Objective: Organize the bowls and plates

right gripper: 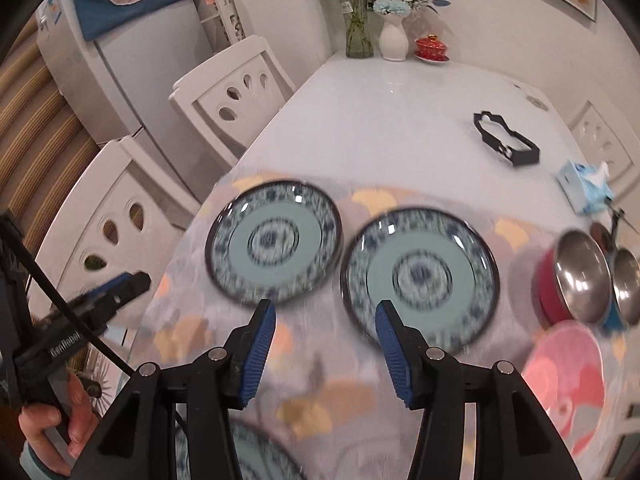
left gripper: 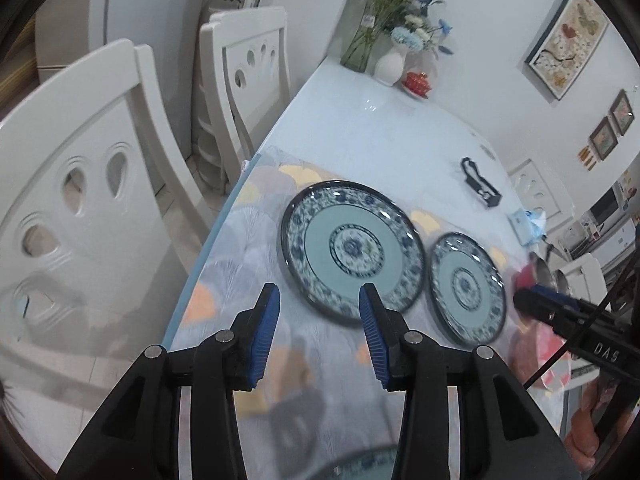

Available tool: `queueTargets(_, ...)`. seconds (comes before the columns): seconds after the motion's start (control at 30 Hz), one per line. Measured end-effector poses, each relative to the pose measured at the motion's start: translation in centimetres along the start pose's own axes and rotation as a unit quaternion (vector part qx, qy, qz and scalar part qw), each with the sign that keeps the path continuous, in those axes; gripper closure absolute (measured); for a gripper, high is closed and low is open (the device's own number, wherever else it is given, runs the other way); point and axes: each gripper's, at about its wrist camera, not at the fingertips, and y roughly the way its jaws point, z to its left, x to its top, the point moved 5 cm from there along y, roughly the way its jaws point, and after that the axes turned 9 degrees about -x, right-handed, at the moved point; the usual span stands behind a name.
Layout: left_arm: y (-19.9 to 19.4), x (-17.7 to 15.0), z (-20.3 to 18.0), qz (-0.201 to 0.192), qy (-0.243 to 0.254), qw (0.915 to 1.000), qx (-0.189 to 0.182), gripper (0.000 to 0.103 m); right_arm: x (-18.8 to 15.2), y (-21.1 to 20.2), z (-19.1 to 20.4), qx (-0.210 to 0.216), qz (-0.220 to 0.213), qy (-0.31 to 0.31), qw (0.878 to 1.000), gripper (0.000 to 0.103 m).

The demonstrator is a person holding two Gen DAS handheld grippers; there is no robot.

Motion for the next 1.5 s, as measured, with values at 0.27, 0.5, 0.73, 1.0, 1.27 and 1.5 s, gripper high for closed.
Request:
queueTargets(0.27,6.5,1.7,3.2,0.042,-0.052,0.9977,0.01,0.064,5.4,9.5,-0.2,0.004,0.043,0.001,0.999,0.053)
queueTargets(0.5,9.0,1.5,4.7,0.053,-0.079,0.9953,0.016,0.067,7.0,14.6,0.4,0.01,0.069,-0.021,0.997,0.053)
queueTargets(0.73,9.4,1.5,4.4,0.048,-0.074,0.9959,0.017,0.067,6.5,17.1,1.5,0.018,0.087,-0.043,0.995,0.059)
queueTargets(1.0,9.8,0.9,3.7,0.037,-0.069,0.9969,-0.001,0.083,5.8,16.7,2.5,0.014,0.074,-0.062,0.995,0.073)
queueTargets(1.27,7.8,1.6,3.3,0.011,-0.074,0.997,-0.022,0.083,5.1,14.7,2.2,0.016,0.074,-0.048,0.996,0.073)
queueTargets(1.5,4.9,2.4,2.4,-0.011,-0.072,0.9968,-0.033,0.083,4.4,11.1,2.5,0.02,0.061,-0.033,0.997,0.073)
